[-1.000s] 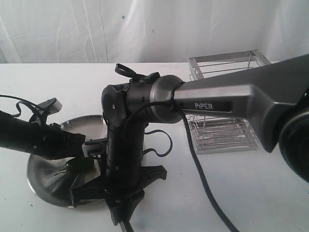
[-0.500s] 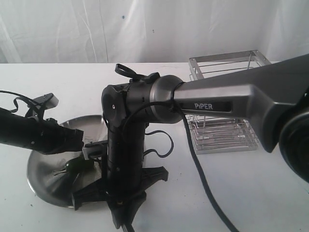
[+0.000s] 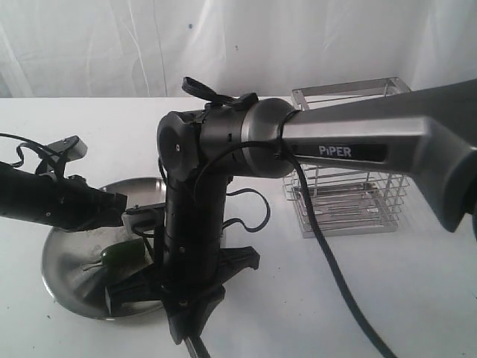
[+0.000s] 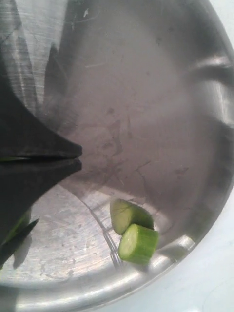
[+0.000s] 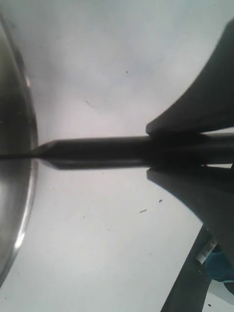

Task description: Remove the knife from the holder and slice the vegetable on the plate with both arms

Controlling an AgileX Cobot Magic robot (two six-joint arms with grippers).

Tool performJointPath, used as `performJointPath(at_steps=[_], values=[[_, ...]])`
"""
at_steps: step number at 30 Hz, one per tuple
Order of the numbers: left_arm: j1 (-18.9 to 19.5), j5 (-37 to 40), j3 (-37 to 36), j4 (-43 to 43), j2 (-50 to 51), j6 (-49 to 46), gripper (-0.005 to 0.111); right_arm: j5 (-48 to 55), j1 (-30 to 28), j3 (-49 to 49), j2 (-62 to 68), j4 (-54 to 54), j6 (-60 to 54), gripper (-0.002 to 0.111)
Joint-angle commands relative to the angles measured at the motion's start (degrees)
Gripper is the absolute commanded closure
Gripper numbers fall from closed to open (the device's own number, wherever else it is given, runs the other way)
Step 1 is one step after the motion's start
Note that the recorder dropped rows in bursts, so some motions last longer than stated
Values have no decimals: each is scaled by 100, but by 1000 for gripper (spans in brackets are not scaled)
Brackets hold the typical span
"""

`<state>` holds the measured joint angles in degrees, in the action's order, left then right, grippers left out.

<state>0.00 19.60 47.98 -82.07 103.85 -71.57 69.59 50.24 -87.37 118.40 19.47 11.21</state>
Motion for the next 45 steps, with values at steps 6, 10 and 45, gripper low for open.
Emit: performJointPath(at_steps=[6,10,45], values=[[-9,-77,12,-184,-557,-3,107,37,0,15,-83,6,-82,108],[-9,-10,-171,-161,-958,-3,107,37,0,15,-95,-164,-177,108],[-9,-3061,-1123,-265,-6670,-1009,107,-610,-857,15,-978,2311,-2941,108]])
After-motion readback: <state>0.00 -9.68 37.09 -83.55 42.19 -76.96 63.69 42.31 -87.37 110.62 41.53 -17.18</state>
